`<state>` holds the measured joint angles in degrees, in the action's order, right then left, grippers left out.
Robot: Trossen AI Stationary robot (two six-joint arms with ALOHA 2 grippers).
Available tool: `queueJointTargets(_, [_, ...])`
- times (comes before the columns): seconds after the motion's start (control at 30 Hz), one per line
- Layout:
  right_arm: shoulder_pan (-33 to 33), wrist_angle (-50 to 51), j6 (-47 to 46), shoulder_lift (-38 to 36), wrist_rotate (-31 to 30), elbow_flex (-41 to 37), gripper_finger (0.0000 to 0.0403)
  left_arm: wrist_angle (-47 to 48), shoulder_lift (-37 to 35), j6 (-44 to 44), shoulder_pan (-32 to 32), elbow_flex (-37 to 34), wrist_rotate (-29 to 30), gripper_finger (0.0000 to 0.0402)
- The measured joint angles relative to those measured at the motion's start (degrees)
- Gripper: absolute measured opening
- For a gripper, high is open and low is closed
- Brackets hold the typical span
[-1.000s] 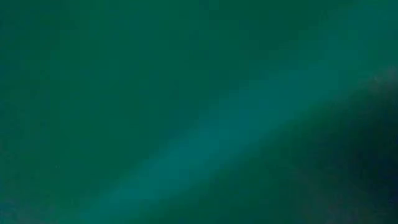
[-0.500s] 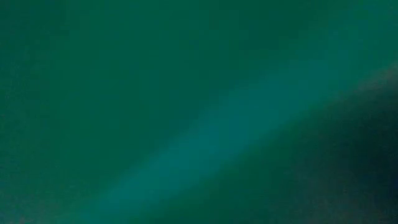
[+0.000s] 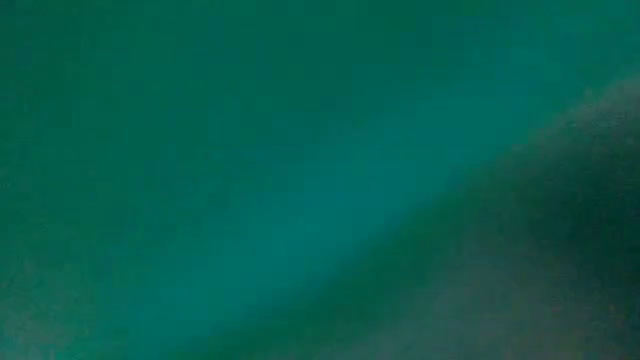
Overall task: Fold Laundry from Bin
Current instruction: Fold the sky blue shorts
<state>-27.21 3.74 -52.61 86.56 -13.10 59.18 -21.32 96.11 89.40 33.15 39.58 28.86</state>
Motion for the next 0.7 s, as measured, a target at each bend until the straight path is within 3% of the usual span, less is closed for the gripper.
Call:
queueJointTargets(0.17, [0.9, -0.4, -5.7, 0.0, 0.8, 0.0, 0.0038, -7.0, 6.1, -2.3, -1.7, 0.0, 1.0, 0.0347])
queueJointTargets(0.3, [1.5, -1.3, -7.6, 0.0, 1.2, 0.0, 0.0038, -18.6, 8.8, -8.6, -2.1, 0.0, -0.1, 0.0309])
queueJointTargets(0.47, [1.9, -2.0, -7.5, 0.0, 0.9, 0.0, 0.0038, -18.6, 9.0, -12.0, -3.4, 1.0, -3.8, 0.0201])
queueJointTargets(0.63, [1.9, -2.1, -6.4, 0.0, 0.7, 0.0, 0.0038, -20.7, 9.0, -14.6, -4.6, 1.1, -8.3, 0.003])
queueJointTargets(0.7, [1.8, -2.8, -4.2, 0.0, 1.2, 0.0, 0.0038, -21.6, 9.0, -14.7, -5.1, 1.1, -9.0, 0.0017])
